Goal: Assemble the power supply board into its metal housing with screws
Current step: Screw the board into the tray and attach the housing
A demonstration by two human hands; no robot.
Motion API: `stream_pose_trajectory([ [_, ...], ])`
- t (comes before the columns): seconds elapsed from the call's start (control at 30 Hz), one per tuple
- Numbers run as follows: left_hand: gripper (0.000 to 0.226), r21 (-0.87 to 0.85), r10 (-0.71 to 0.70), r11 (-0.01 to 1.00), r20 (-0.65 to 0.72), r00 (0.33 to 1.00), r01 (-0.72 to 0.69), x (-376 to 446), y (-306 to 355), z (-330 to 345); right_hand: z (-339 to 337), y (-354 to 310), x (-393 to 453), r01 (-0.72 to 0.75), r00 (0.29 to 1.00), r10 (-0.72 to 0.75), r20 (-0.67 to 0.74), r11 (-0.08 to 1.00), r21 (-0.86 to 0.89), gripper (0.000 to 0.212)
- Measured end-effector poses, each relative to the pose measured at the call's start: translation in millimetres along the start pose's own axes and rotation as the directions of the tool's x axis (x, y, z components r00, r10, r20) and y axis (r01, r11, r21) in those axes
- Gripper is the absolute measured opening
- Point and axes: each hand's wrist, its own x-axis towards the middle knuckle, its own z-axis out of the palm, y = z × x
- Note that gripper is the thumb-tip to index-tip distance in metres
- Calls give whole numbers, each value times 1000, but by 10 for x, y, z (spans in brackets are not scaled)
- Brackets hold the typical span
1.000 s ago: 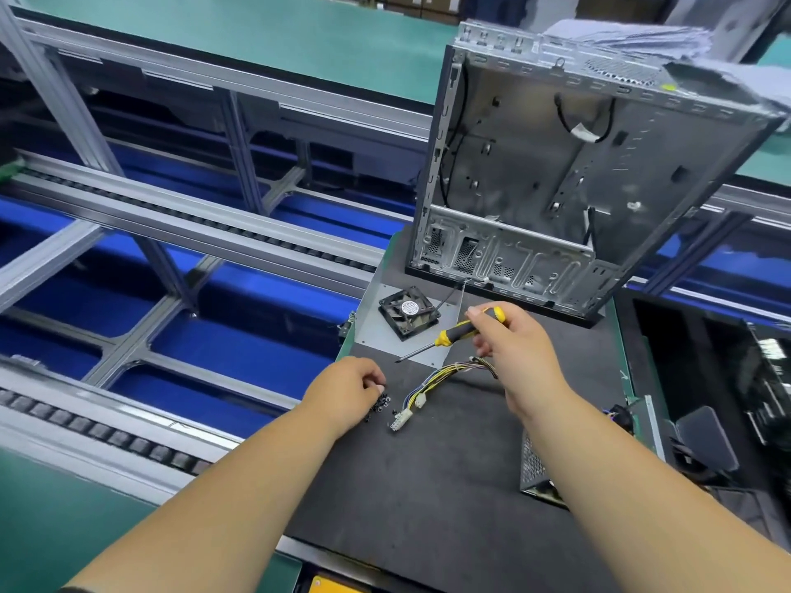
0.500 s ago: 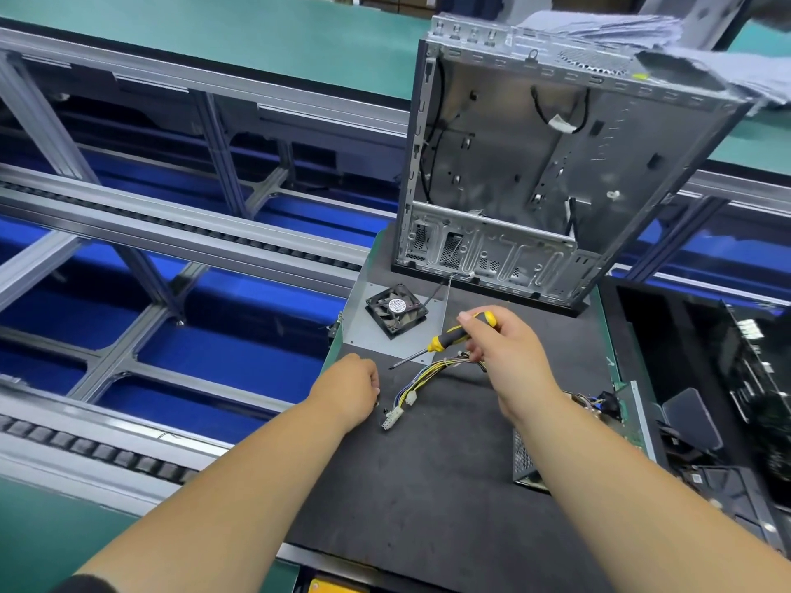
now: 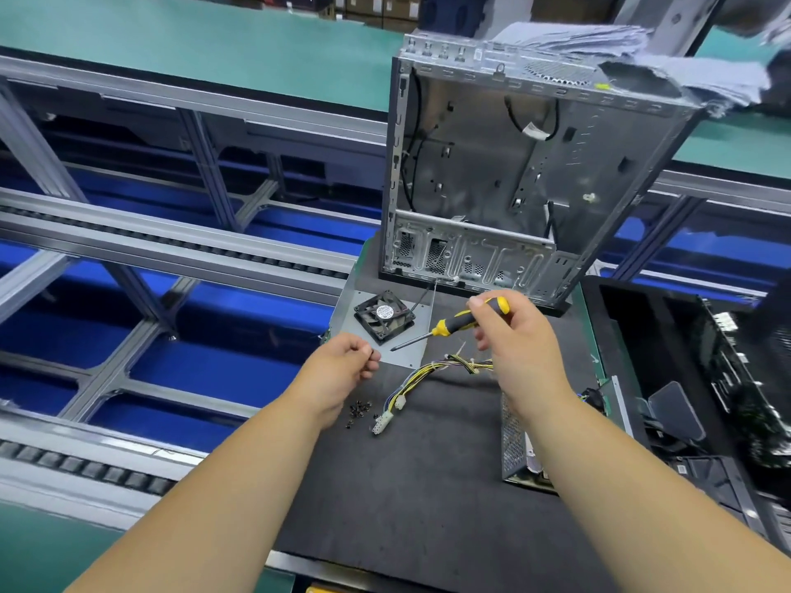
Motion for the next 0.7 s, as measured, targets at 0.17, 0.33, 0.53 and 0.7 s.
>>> stream_pose_trajectory([
  [0.17,17,-344,-27,936,144,989,76,-130,133,54,-23,-180,-107,110,994,-108,33,993,-54,8],
  [0.33,15,-398,-25,908,258,966,130,-215,167,135,-37,-263,-264,137,990,-134,38,988,-72,8],
  [0.53,14,-374,-36,915,292,956,149,-318,133,232,-103,-264,-434,151,988,-151,-7,987,-51,8],
  [0.7,16,-371,-36,915,312,949,157,-432,122,295,-163,-241,-531,151,989,-151,0,987,-61,8],
])
